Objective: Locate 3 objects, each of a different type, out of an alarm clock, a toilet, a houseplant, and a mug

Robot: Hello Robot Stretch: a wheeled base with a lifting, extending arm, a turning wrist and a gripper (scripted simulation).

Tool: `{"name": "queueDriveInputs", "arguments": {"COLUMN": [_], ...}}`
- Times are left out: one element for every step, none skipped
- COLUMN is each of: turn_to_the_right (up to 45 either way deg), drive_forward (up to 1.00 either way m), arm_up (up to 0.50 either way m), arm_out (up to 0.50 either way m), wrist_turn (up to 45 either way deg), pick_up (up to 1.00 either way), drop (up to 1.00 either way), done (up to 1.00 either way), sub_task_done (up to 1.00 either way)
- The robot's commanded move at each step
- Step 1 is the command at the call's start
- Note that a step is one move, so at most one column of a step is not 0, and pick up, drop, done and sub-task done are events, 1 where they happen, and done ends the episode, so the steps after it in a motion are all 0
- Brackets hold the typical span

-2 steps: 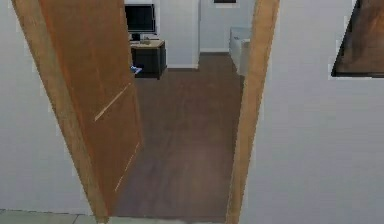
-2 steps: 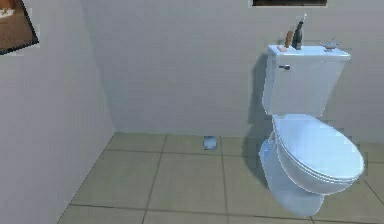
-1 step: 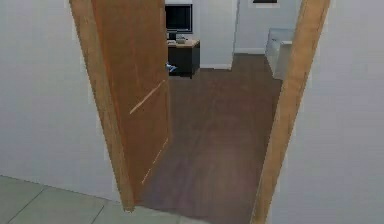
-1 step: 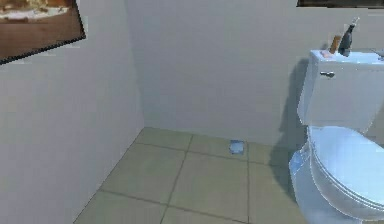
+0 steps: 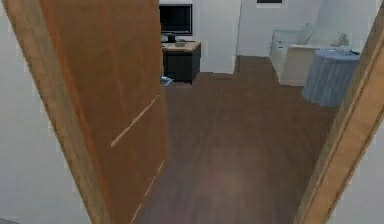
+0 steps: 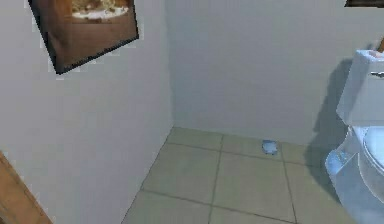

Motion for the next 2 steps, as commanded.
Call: {"name": "queueDriveInputs", "arguments": {"turn_to_the_right": [12.0, 0.0], "drive_forward": [0.0, 0.75], "arm_up": [0.0, 0.0], "arm_out": [0.0, 0.0], "wrist_turn": [0.0, 0.0], "pick_up": [0.0, 0.0], "drop": [0.0, 0.0], "done": [0.0, 0.0], "sub_task_done": [0.0, 0.0]}}
